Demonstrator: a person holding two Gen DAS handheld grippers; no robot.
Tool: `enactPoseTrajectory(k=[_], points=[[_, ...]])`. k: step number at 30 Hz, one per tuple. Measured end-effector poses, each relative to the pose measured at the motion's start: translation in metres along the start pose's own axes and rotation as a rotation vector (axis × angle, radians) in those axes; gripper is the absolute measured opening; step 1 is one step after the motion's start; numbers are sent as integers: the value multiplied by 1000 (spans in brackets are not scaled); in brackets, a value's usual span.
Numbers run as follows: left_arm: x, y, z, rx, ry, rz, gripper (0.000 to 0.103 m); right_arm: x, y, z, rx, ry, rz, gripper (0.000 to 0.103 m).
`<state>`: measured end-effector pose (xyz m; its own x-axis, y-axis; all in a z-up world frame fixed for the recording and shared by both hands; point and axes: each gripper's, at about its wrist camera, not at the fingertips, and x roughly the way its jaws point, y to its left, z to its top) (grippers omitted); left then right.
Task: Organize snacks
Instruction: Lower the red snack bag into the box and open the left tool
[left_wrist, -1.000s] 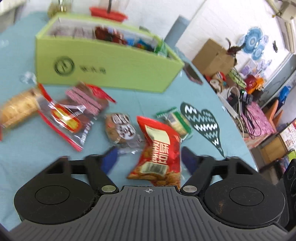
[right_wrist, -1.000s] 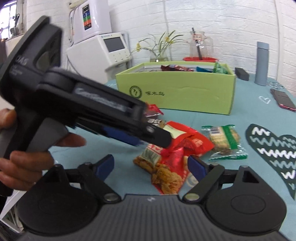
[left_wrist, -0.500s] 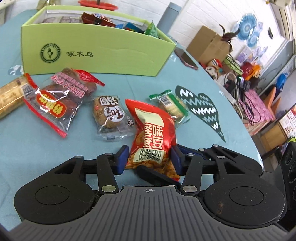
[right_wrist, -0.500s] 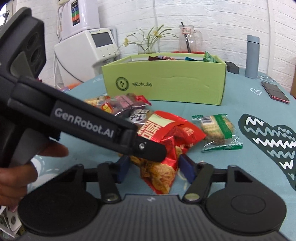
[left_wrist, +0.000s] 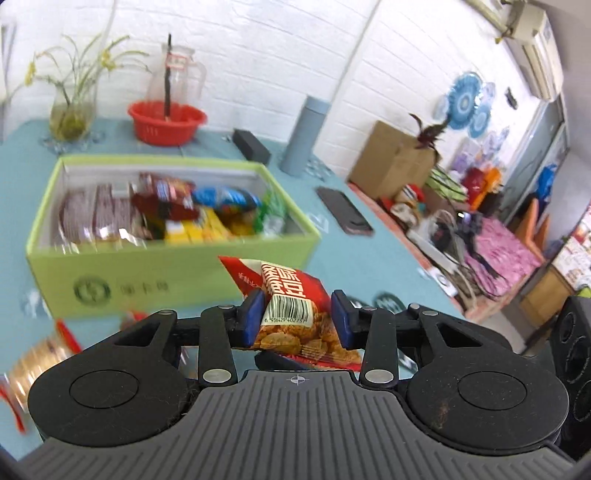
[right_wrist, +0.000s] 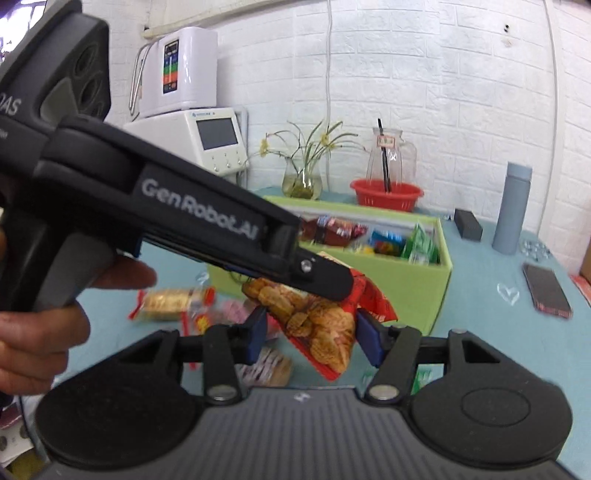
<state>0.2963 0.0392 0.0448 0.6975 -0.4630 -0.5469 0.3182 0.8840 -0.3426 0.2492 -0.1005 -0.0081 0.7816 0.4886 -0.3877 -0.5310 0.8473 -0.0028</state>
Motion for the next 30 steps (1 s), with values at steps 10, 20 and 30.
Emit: enactPoseTrajectory(k=[10, 20, 30], points=[[75, 43, 90, -2, -59, 59, 20, 98, -50, 68, -64, -10, 1, 65], [136, 77, 82, -52, 89, 59, 33, 157, -76, 55, -14, 128, 81, 91], [40, 37, 63, 39, -126, 71, 80, 57, -50, 52, -15, -17, 35, 94]])
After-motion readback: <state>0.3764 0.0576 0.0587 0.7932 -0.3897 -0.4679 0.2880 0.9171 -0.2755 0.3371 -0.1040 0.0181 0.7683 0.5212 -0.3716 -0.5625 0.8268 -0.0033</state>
